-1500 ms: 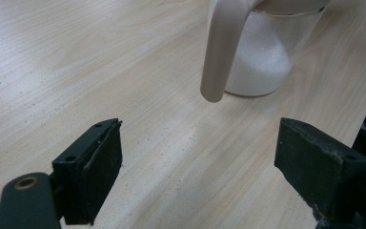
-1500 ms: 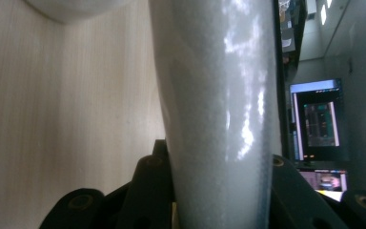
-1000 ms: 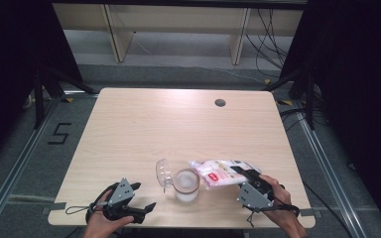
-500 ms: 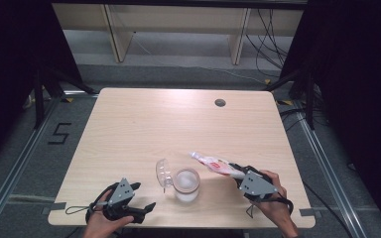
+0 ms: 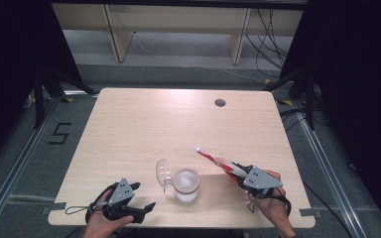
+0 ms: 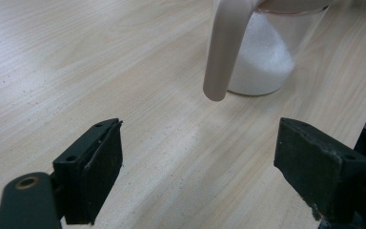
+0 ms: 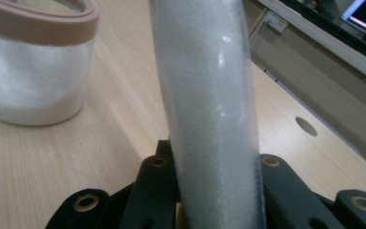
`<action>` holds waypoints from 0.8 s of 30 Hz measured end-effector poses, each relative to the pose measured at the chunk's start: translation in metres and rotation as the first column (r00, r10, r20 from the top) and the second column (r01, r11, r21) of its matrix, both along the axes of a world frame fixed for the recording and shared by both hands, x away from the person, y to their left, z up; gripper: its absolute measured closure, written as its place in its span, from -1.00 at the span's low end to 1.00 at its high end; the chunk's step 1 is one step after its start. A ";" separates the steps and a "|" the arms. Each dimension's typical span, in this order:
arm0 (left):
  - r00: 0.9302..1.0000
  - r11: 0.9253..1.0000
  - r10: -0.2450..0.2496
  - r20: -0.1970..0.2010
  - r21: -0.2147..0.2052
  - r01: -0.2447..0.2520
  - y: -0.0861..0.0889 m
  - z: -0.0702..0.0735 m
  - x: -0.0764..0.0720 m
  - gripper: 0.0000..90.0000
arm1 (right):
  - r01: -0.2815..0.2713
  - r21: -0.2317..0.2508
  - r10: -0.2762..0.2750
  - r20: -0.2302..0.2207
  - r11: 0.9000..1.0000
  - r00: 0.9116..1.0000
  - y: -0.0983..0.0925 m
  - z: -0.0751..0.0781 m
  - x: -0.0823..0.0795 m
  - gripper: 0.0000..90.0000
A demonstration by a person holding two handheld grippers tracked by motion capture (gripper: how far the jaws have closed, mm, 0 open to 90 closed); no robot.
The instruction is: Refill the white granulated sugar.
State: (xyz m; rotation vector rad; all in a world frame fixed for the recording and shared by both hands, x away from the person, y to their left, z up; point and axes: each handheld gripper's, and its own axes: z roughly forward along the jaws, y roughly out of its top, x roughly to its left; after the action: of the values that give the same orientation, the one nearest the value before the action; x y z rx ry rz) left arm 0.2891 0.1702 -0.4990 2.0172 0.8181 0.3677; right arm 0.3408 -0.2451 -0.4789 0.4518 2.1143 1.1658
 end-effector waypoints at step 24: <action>1.000 1.000 -0.005 0.003 0.030 0.005 0.003 0.001 0.000 -0.64 | 0.140 0.175 -0.104 -0.198 0.975 0.975 -0.018 -0.003 0.003 0.65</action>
State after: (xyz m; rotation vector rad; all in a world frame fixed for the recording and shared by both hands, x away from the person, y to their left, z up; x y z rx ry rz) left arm 0.2891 0.1728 -0.4976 2.0456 0.8097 0.3819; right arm 0.3434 -0.2629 -0.4817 0.7970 2.1071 1.2997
